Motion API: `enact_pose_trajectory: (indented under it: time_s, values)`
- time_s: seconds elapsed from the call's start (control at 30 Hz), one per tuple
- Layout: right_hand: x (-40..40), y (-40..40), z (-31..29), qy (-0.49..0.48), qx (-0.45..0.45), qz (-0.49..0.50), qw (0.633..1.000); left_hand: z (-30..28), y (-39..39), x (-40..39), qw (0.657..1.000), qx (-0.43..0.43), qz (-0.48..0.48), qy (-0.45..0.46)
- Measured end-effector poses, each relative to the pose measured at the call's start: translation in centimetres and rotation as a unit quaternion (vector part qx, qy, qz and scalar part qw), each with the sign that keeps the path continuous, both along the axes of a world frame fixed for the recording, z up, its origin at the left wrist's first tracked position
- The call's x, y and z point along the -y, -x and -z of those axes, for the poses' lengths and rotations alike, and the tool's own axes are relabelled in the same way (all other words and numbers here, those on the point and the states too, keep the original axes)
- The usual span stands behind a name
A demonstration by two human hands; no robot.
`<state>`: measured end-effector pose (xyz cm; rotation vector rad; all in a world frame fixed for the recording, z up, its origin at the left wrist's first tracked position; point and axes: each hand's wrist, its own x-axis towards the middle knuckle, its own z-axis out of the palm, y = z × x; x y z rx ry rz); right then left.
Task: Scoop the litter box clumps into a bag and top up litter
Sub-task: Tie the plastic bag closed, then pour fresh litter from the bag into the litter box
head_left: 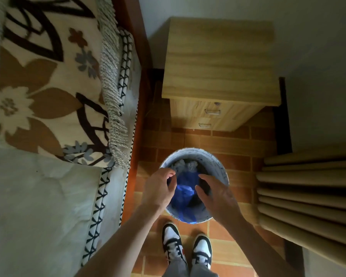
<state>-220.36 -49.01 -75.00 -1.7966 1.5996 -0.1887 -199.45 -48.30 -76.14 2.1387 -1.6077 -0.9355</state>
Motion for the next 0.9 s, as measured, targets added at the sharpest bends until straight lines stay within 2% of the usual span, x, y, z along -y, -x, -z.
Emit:
enact_pose_trajectory:
  time_s: [0.3,0.53,0.73,0.9]
  values:
    - [-2.6,0.8,-18.1,0.124,0.040,-0.001,0.991,-19.9,1.5,-4.4,0.993,0.040,-0.004,0.112]
    - [-5.1,2.2,-32.5,0.167,-0.007,-0.041,0.985,-33.4,2.6,-6.8,0.977,0.111,0.036,0.179]
    - [-6.3,3.4,-41.1,0.218,-0.033,-0.009,0.975,-42.4,4.4,-7.5,0.957,0.160,0.069,0.233]
    - [-7.3,4.2,-44.3,0.264,-0.084,0.015,0.961,-44.4,5.0,-7.8,0.944,0.170,0.124,0.255]
